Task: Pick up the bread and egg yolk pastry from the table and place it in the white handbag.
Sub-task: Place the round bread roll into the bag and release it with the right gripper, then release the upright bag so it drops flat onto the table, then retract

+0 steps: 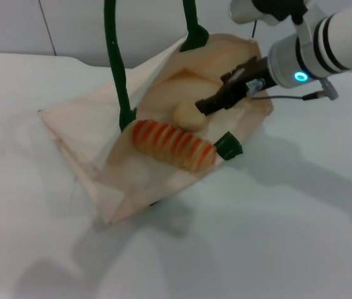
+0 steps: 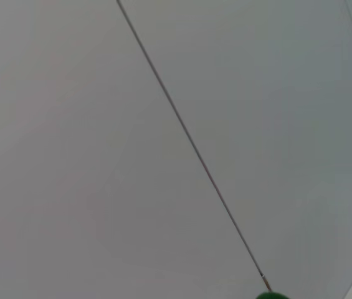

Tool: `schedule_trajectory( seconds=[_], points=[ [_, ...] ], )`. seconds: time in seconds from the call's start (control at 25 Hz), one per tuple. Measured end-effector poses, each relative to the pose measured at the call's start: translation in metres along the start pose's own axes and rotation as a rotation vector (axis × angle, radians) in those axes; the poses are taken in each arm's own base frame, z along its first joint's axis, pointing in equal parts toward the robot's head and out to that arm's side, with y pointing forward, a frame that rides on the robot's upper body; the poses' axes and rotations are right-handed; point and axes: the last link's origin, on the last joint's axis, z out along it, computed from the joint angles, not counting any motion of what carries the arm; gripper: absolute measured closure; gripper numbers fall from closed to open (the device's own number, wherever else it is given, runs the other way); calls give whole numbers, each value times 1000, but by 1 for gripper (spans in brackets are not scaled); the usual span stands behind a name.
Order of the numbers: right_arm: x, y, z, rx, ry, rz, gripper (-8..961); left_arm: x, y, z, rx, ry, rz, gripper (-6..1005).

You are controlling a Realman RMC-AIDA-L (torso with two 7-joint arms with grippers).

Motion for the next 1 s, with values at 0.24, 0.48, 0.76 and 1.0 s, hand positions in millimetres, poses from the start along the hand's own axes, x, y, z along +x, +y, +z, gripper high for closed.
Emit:
schedule_trajectory(
  seconds=[0.24, 0.48, 0.76, 1.0],
  points=[
    [24, 2, -3, -47, 61, 47, 93, -10, -8, -5, 30, -18, -30, 807],
    [47, -13, -22, -22, 59, 110, 97, -16, -15, -10, 54, -26, -48, 805],
    [63, -34, -37, 26, 54, 193, 98, -17, -15, -8, 55, -24, -47, 803],
    [69, -37, -36, 33, 70, 204, 99, -19, -15, -2, 45, -27, -57, 735]
  ],
)
